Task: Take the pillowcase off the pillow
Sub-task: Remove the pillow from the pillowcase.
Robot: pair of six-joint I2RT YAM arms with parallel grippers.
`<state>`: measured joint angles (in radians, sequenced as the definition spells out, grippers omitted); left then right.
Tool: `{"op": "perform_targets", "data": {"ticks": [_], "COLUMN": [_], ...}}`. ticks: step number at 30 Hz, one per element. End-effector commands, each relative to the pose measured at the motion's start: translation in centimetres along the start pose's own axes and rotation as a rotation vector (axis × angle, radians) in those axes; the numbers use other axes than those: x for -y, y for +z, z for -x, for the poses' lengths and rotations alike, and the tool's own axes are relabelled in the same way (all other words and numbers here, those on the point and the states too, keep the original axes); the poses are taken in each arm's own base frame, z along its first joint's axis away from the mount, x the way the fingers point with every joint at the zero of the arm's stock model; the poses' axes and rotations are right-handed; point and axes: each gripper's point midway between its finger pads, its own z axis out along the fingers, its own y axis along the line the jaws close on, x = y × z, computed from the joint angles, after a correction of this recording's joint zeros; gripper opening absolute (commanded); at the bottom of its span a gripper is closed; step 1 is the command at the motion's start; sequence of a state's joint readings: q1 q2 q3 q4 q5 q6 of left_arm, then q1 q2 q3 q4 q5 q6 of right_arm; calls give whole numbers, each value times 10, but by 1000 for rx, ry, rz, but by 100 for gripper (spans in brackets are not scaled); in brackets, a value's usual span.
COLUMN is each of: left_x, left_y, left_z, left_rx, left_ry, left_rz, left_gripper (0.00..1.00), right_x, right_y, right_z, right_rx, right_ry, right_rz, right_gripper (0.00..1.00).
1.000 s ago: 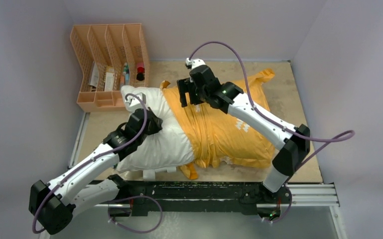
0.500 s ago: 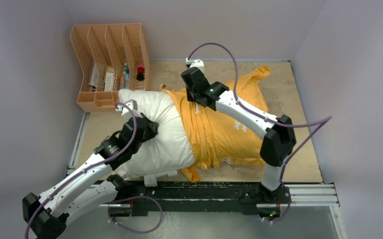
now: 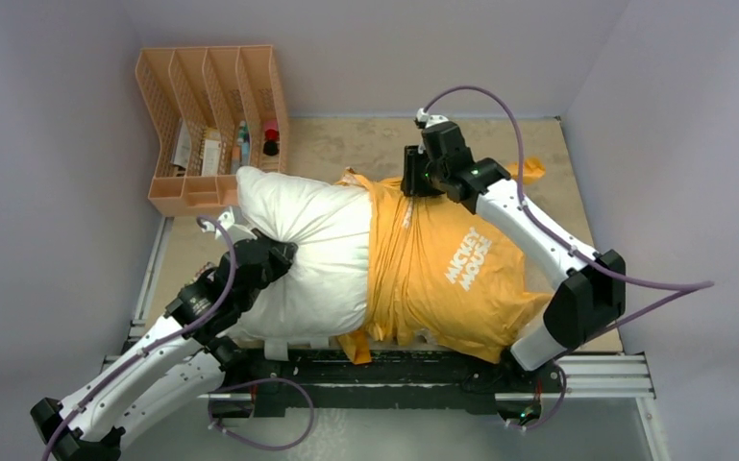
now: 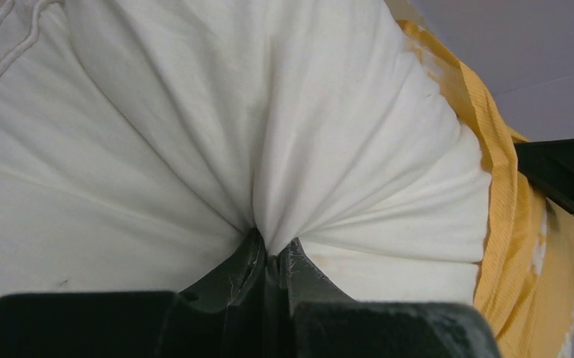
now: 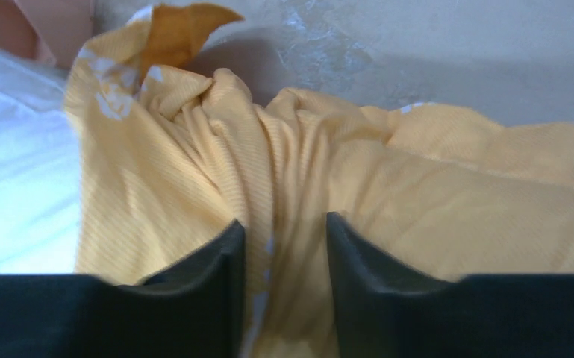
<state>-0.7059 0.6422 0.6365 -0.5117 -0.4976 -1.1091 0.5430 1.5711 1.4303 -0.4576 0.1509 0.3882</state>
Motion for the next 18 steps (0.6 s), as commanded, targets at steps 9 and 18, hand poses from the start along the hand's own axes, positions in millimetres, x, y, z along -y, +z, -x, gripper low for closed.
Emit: {"op": "perform_targets", "data": {"ticks": [9,18], "left_x": [-40,0], "left_y": [-6,3], "left_z": [10,30], "left_rx": [27,18], "left_ry": [112,219], "left_rz": [183,184], "left_gripper": [0,0], "right_x": [-11,-34], "right_y": [-100,-112], "right_z": [24,-100], "right_rx": [0,-244], "right_ry": [28,-80], "right_rz": [190,136], "right_gripper": [75,74]}}
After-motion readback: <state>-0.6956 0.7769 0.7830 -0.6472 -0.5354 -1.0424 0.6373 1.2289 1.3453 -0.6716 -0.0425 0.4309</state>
